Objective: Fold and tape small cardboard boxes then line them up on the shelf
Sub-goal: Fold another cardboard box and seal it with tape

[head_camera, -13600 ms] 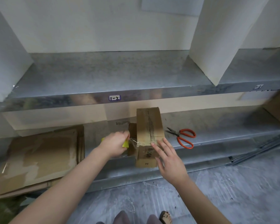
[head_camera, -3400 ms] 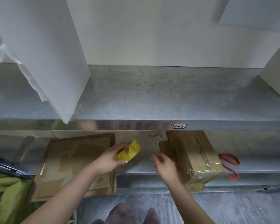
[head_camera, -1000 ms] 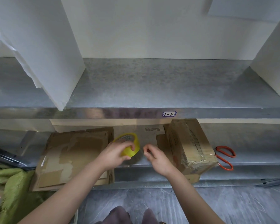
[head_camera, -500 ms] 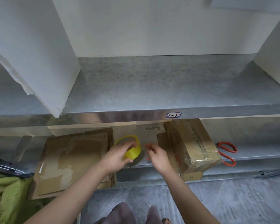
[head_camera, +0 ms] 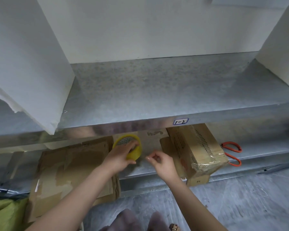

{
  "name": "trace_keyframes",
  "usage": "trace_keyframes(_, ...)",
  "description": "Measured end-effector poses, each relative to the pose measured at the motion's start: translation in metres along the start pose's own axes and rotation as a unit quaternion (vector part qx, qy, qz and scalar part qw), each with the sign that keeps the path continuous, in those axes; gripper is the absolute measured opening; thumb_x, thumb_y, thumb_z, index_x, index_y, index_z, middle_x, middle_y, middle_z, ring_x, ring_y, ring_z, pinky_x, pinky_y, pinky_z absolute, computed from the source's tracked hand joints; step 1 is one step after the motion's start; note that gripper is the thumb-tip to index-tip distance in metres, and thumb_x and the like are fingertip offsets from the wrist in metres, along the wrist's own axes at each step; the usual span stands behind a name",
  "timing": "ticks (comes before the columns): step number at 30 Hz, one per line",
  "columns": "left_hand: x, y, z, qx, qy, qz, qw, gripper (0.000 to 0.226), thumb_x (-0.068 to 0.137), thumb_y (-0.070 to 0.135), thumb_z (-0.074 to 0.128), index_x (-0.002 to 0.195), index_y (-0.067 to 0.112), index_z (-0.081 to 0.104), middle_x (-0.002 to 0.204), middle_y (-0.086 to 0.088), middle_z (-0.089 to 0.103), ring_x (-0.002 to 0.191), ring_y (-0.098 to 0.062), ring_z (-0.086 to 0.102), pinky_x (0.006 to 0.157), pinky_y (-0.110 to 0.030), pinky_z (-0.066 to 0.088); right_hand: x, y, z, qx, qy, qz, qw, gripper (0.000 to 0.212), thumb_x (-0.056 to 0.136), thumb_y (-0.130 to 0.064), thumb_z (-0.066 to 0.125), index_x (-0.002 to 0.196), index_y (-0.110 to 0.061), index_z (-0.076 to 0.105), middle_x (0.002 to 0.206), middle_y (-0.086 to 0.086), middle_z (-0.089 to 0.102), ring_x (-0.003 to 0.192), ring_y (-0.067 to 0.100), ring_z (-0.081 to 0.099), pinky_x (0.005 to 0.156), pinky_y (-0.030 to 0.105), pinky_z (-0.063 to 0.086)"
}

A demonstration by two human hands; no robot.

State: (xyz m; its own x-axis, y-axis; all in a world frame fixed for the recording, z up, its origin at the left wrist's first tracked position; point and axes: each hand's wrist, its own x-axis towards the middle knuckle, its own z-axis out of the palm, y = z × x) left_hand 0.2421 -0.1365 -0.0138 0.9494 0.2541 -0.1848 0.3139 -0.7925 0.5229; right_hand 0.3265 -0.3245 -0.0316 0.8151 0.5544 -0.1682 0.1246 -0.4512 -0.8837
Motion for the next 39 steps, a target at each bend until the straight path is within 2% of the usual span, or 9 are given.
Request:
trace_keyframes(4, 0.012, -0.004, 0.013, 0.014, -0.012, 0.007, 1.0, 0.08, 0.076, 0.033, 0.079, 0.142, 0.04, 0.036, 0.147, 0.01, 0.044, 0.132, -0.016, 0.043, 0.101, -0.026, 0.034, 0.001, 0.008, 0.001, 0.011, 0.009, 0.055, 0.998, 0.011, 0.086, -0.025, 0.073, 0.079, -0.021, 0.066, 0.069, -0.009, 0.062, 0.063, -0.002, 0.055, 0.058, 0.01, 0.04)
trace_keyframes(9, 0.025, -0.014, 0.023, 0.034, -0.006, -0.022, 0.999, 0.079, 0.08, 0.035, 0.075, 0.147, 0.036, 0.033, 0.149, 0.003, 0.042, 0.134, -0.026, 0.04, 0.107, -0.033, 0.032, 0.017, 0.01, 0.005, 0.036, -0.022, 0.132, 0.99, 0.015, 0.086, -0.029, 0.072, 0.074, -0.022, 0.066, 0.072, -0.006, 0.068, 0.064, 0.008, 0.057, 0.059, 0.021, 0.04)
trace_keyframes(13, 0.032, -0.025, 0.023, 0.047, -0.02, -0.01, 0.999, 0.081, 0.079, 0.035, 0.076, 0.148, 0.033, 0.034, 0.148, 0.005, 0.044, 0.133, -0.021, 0.041, 0.106, -0.033, 0.031, 0.031, 0.014, 0.009, -0.046, -0.038, 0.15, 0.987, 0.015, 0.086, -0.032, 0.069, 0.076, -0.021, 0.067, 0.075, -0.006, 0.069, 0.07, 0.008, 0.059, 0.054, 0.015, 0.038)
trace_keyframes(19, 0.033, -0.039, 0.04, 0.044, -0.048, 0.01, 0.998, 0.082, 0.077, 0.039, 0.076, 0.148, 0.034, 0.033, 0.14, 0.004, 0.041, 0.131, -0.02, 0.037, 0.108, -0.033, 0.03, 0.044, 0.023, 0.012, -0.173, -0.019, 0.136, 0.975, 0.016, 0.084, -0.031, 0.062, 0.07, -0.021, 0.061, 0.065, -0.004, 0.059, 0.068, 0.016, 0.058, 0.049, 0.021, 0.034)
trace_keyframes(23, 0.035, -0.045, 0.042, 0.025, -0.057, 0.003, 0.998, 0.084, 0.077, 0.041, 0.076, 0.147, 0.039, 0.031, 0.144, 0.005, 0.03, 0.134, -0.022, 0.027, 0.114, -0.036, 0.026, 0.049, 0.027, 0.014, -0.186, -0.014, 0.132, 0.973, 0.012, 0.084, -0.035, 0.063, 0.082, -0.022, 0.064, 0.075, -0.004, 0.065, 0.072, 0.017, 0.06, 0.06, 0.029, 0.045)
trace_keyframes(29, 0.035, -0.045, 0.044, 0.033, -0.06, -0.009, 0.998, 0.082, 0.079, 0.041, 0.074, 0.148, 0.042, 0.028, 0.148, 0.0, 0.03, 0.137, -0.025, 0.026, 0.114, -0.038, 0.026, 0.05, 0.029, 0.017, -0.21, 0.0, 0.128, 0.969, 0.027, 0.081, -0.039, 0.069, 0.088, -0.024, 0.047, 0.096, -0.002, 0.049, 0.075, 0.023, 0.056, 0.064, 0.034, 0.045)
trace_keyframes(34, 0.029, -0.038, 0.04, 0.121, -0.035, 0.028, 0.992, 0.075, 0.087, 0.06, 0.054, 0.151, 0.039, 0.021, 0.156, 0.003, 0.018, 0.145, -0.024, 0.012, 0.118, -0.038, 0.018, 0.036, 0.017, 0.02, -0.327, -0.009, 0.059, 0.943, 0.025, 0.096, -0.033, 0.051, 0.117, -0.019, 0.047, 0.121, 0.003, 0.049, 0.087, 0.028, 0.06, 0.062, 0.032, 0.041)
trace_keyframes(37, 0.015, -0.026, 0.033, 0.157, -0.002, 0.04, 0.987, 0.072, 0.093, 0.064, 0.037, 0.154, 0.028, 0.021, 0.161, 0.006, 0.01, 0.149, -0.021, 0.003, 0.119, -0.036, 0.003, 0.01, 0.003, 0.014, -0.353, 0.006, -0.017, 0.935, 0.034, 0.096, -0.03, 0.048, 0.127, -0.016, 0.052, 0.128, 0.005, 0.052, 0.107, 0.025, 0.054, 0.081, 0.032, 0.045)
trace_keyframes(39, 0.003, -0.01, 0.029, 0.17, 0.035, 0.061, 0.983, 0.069, 0.095, 0.059, 0.038, 0.152, 0.023, 0.027, 0.16, 0.002, 0.02, 0.149, -0.022, 0.009, 0.119, -0.034, 0.001, -0.013, -0.007, 0.004, -0.367, 0.035, -0.088, 0.925, 0.034, 0.093, -0.03, 0.055, 0.123, -0.014, 0.059, 0.126, 0.007, 0.058, 0.116, 0.028, 0.054, 0.092, 0.036, 0.047)
